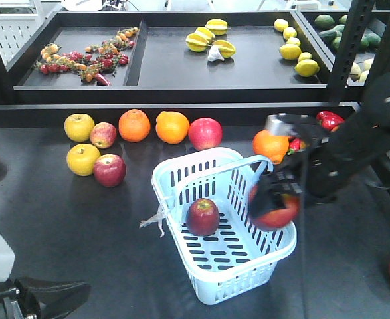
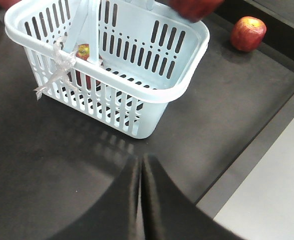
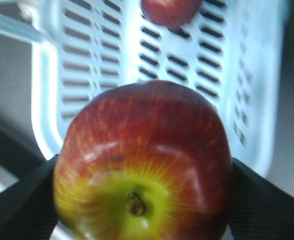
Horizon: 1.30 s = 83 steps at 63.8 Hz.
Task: Pick three apples into basket with both arms
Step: 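Move the second apple into the basket and release it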
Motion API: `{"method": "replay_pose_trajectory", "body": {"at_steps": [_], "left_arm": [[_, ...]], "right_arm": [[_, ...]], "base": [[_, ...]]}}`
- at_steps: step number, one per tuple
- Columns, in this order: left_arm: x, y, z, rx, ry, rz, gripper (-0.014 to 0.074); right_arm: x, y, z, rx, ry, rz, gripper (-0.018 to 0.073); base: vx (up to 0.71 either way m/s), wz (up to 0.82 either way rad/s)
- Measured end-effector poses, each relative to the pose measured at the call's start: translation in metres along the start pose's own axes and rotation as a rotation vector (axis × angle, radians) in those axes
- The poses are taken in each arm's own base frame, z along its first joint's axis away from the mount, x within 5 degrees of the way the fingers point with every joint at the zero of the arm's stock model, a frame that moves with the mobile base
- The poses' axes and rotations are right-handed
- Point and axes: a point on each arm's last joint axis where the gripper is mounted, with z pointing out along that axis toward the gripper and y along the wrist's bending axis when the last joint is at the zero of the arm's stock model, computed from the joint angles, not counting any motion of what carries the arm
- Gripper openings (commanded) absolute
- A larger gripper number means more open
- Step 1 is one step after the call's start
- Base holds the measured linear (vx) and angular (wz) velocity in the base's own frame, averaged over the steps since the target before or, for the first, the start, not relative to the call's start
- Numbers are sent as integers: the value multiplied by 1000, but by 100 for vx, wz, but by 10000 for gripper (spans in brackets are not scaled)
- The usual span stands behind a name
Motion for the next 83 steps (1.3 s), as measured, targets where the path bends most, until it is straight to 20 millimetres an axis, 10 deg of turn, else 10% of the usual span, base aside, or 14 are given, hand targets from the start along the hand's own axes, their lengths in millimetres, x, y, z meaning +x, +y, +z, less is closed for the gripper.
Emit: {"method": "replay_pose_trajectory", "body": {"at_steps": [18, 48, 69, 83], "left_arm": [[0, 0, 0, 0, -1, 0, -6], [0, 0, 0, 0, -1, 0, -6], [0, 0, 0, 0, -1, 0, -6], [0, 0, 0, 0, -1, 0, -6]], "right_arm": [[-11, 24, 50, -8, 2, -101, 123], [-16, 24, 71, -52, -5, -118, 687], [-16, 25, 69, -57, -7, -116, 608], [-7, 32, 52, -63, 51, -107, 288]], "base": [[0, 0], [0, 0], [0, 0], [0, 0]]}}
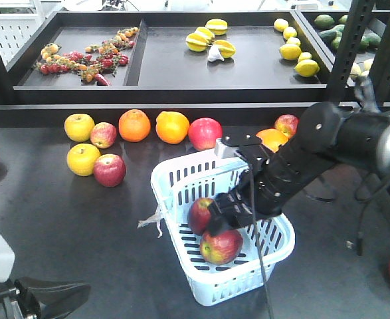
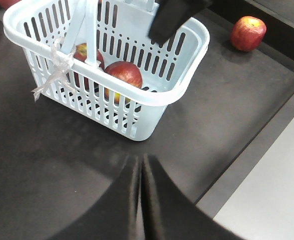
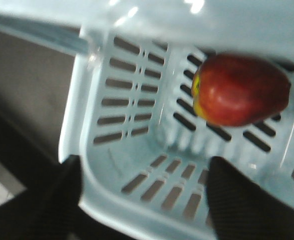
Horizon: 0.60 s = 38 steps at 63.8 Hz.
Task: Pick three apples into basket with both arms
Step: 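Move the second apple into the basket and release it, then withdraw the right gripper and grasp a third red apple on the table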
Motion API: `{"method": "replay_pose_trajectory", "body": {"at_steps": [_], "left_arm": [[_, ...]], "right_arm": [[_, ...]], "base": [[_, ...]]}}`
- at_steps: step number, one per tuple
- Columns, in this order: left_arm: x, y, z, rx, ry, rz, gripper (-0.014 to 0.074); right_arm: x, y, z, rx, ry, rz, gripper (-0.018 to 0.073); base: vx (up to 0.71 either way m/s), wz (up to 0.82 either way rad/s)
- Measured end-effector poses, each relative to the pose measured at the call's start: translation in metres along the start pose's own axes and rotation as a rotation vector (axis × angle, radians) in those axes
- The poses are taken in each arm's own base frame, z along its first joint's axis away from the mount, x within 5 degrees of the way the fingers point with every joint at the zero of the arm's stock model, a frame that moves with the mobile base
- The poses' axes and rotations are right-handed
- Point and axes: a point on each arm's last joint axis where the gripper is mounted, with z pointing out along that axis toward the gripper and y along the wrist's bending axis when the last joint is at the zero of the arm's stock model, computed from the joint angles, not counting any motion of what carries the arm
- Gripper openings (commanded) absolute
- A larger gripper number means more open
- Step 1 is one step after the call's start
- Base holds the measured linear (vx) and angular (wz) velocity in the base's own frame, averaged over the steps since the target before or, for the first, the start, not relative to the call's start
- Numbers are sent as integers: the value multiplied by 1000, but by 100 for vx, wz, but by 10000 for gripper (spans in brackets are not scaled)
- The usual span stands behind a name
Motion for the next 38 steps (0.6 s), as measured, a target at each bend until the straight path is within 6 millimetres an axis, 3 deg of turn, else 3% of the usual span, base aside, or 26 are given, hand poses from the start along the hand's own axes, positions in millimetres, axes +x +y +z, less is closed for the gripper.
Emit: {"method": "replay_pose_trajectory", "body": {"at_steps": [10, 30, 38], "left_arm": [[0, 0, 0, 0, 1, 0, -6], [0, 0, 0, 1, 2, 0, -6], [0, 0, 0, 1, 2, 0, -6]], "right_arm": [[10, 6, -21, 42, 48, -32, -15], [32, 27, -92, 205, -49, -105, -8], [47, 21, -130, 337, -120, -46, -8]], "base": [[0, 0], [0, 0], [0, 0]]}}
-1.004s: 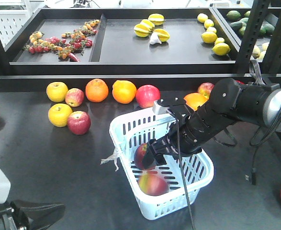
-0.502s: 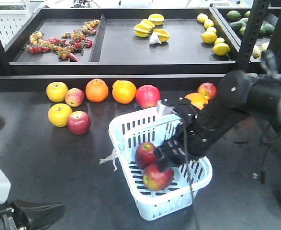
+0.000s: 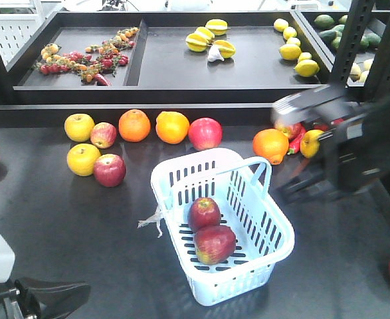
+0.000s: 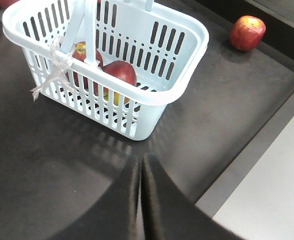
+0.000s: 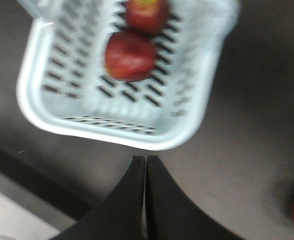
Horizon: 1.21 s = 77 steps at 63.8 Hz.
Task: Pick three apples into basket with both arms
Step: 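Withdraw the right gripper and grasp a third red apple on the table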
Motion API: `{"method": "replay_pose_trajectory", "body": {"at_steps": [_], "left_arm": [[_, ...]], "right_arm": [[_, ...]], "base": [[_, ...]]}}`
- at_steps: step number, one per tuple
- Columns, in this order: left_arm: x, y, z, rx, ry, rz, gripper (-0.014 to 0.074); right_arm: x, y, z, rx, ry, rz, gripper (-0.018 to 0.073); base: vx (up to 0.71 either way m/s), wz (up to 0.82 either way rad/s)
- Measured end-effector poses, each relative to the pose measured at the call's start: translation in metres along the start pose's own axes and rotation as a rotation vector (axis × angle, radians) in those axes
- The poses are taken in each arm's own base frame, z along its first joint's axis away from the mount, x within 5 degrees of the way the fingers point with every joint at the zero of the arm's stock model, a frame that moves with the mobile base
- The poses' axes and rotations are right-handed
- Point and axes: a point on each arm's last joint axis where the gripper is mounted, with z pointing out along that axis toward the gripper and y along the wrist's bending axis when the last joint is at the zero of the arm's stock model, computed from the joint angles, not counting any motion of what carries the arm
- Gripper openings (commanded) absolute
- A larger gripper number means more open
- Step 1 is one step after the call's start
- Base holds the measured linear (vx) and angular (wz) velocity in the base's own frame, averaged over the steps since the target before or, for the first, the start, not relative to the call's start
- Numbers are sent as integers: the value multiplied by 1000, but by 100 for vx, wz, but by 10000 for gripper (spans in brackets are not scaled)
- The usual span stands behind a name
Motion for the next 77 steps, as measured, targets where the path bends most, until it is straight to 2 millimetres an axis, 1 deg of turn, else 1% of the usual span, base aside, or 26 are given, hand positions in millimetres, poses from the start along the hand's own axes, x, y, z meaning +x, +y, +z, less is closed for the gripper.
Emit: {"method": "replay_pose_trajectory", "body": {"at_steps": [2, 8, 13, 20, 27, 33, 38, 41, 45, 58, 62, 64, 77], "left_arm": [[0, 0, 0, 1, 1, 0, -6], [0, 0, 0, 0, 1, 0, -6], [0, 0, 0, 0, 1, 0, -6], [0, 0, 0, 0, 1, 0, -6], [0, 0, 0, 0, 1, 0, -6], [0, 0, 0, 0, 1, 0, -6], [0, 0, 0, 0, 1, 0, -6], [0, 0, 0, 0, 1, 0, -6], [0, 0, 0, 0, 1, 1, -6], [0, 0, 0, 0, 1, 1, -6], [0, 0, 0, 0, 1, 1, -6], [0, 0, 0, 0, 1, 1, -6], [0, 0, 0, 0, 1, 1, -6]], "right_arm": [[3, -7, -7, 33, -12, 24, -8], [16, -37, -29, 142, -51, 133, -8], [28, -62, -40, 203, -51, 229, -8], [47, -96, -47, 252, -15, 353, -8], [62, -125, -46, 253, 9, 485, -2], [70, -144, -37, 227, 43, 559, 24], [76, -160, -26, 217, 82, 600, 86], [79, -168, -19, 205, 106, 618, 149], [81, -176, -9, 190, 135, 627, 256], [84, -193, 25, 142, 226, 647, 645], [86, -198, 35, 142, 255, 656, 716], [87, -200, 39, 144, 265, 661, 730], [94, -215, 70, 157, 342, 683, 713]], "base": [[0, 0], [0, 0], [0, 0], [0, 0], [0, 0], [0, 0], [0, 0], [0, 0], [0, 0], [0, 0], [0, 0], [0, 0], [0, 0]]}}
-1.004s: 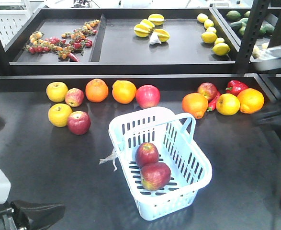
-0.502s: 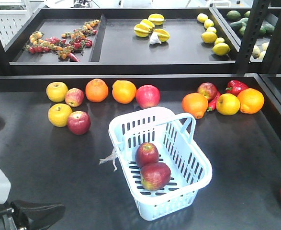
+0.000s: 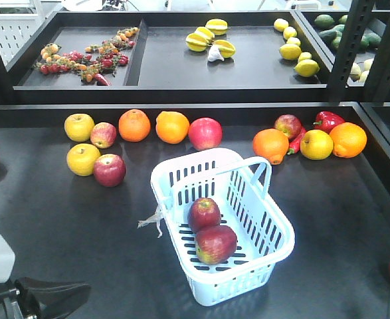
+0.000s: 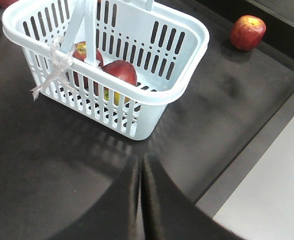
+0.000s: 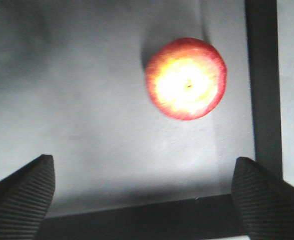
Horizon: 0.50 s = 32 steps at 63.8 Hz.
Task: Pick three apples into basket with both arms
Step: 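Withdraw the right gripper and grasp a third red apple on the table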
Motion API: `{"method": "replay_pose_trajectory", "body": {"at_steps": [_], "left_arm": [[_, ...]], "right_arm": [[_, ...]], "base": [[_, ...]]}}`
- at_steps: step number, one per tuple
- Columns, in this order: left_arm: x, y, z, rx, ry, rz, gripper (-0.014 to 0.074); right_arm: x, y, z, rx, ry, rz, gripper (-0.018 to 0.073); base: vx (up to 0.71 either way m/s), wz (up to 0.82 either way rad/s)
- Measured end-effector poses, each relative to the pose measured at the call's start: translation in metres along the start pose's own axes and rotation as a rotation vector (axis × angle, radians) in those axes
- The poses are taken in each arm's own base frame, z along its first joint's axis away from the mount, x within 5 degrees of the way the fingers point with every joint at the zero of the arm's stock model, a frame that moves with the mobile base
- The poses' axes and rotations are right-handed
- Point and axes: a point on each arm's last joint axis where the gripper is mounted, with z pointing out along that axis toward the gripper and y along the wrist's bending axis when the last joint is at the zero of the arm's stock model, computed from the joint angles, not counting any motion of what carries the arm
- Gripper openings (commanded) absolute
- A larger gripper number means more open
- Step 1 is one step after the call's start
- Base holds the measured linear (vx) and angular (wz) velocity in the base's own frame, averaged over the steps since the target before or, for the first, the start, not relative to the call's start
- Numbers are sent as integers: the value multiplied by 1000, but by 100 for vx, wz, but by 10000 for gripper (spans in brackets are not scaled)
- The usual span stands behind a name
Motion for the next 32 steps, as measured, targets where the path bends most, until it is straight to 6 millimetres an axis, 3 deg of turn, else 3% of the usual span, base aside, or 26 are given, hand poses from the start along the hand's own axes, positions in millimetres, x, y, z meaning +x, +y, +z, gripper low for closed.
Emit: {"method": "replay_pose_trajectory", "body": {"at_steps": [32], "left_arm": [[0, 0, 0, 0, 0, 0, -6]], "right_arm": [[-21, -12, 55, 46, 37, 15, 677]], "base": [[0, 0]]}}
